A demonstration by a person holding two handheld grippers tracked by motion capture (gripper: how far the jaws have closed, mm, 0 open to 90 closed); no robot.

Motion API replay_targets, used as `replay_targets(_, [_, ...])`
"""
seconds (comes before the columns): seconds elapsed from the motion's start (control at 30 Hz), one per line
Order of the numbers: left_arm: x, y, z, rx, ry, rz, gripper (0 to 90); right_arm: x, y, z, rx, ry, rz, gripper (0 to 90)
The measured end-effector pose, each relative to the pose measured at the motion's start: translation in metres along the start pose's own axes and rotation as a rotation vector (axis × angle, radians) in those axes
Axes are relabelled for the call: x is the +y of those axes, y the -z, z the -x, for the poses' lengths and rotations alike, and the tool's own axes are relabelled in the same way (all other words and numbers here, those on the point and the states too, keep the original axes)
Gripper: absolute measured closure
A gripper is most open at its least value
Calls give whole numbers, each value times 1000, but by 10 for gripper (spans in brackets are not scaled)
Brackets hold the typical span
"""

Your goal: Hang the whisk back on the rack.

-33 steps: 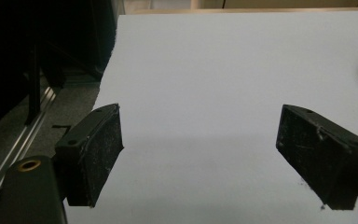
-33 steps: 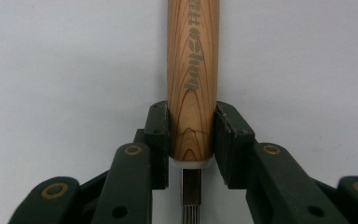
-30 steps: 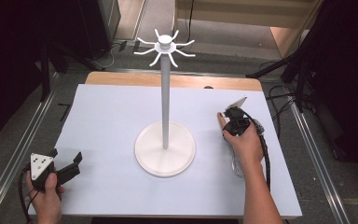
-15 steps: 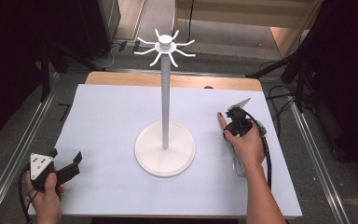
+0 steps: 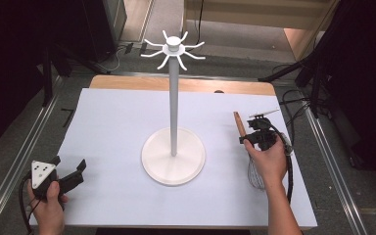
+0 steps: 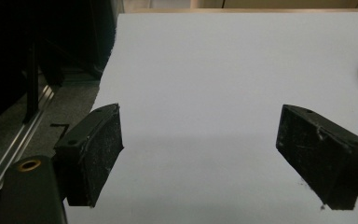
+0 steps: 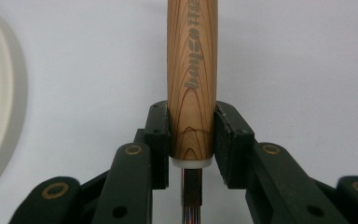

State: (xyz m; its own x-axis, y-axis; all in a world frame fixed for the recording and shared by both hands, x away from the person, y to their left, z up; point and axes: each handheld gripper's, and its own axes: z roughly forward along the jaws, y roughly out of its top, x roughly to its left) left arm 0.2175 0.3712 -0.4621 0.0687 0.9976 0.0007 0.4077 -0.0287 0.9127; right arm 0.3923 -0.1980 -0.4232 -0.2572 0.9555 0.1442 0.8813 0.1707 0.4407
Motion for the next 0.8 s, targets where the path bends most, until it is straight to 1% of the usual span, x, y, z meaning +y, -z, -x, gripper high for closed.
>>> replay_targets(0.03, [0,0,0,3,-3,-4,153,-4,6,-2,3,13,29,706])
replay_targets(0.07, [0,0,0,3,-3,-4,153,-4,6,-2,3,13,29,706])
replay_targets(0.13, [0,0,0,4,-4,-4,153,-10,13,-4,12,23,71,706])
replay_targets(0.17, [0,0,0,4,-4,-4,153,-10,13,-4,12,23,71,706])
replay_targets(0.2, [0,0,1,4,-4,-4,153,-12,17,-5,10,32,89,706])
replay_targets(0.23, [0,0,1,5,-4,-4,153,-14,21,-6,19,39,120,706])
replay_targets(0.27, [0,0,1,4,-5,-3,153,-18,26,-9,1,45,160,706])
replay_targets(0.33, [0,0,1,4,-7,0,153,-22,28,-13,-22,58,198,706])
replay_targets(0.47, [0,0,1,5,-12,-2,153,-29,32,-18,-14,67,263,706])
replay_targets(0.5, [0,0,1,5,-12,-2,153,-29,32,-18,-14,67,263,706])
replay_targets(0.53, [0,0,1,5,-11,-2,153,-31,33,-20,-13,70,282,706])
replay_targets(0.57, [0,0,1,5,-12,-2,153,-34,35,-22,6,72,322,706])
replay_targets(0.6, [0,0,1,5,-12,-2,153,-35,37,-23,11,75,343,706])
replay_targets(0.7, [0,1,1,5,-14,1,153,-38,43,-28,31,88,397,706])
replay_targets(0.77, [0,1,1,3,-9,6,153,-39,49,-31,49,87,428,706])
replay_targets(0.8, [0,1,1,3,-9,6,153,-39,49,-31,49,87,428,706])
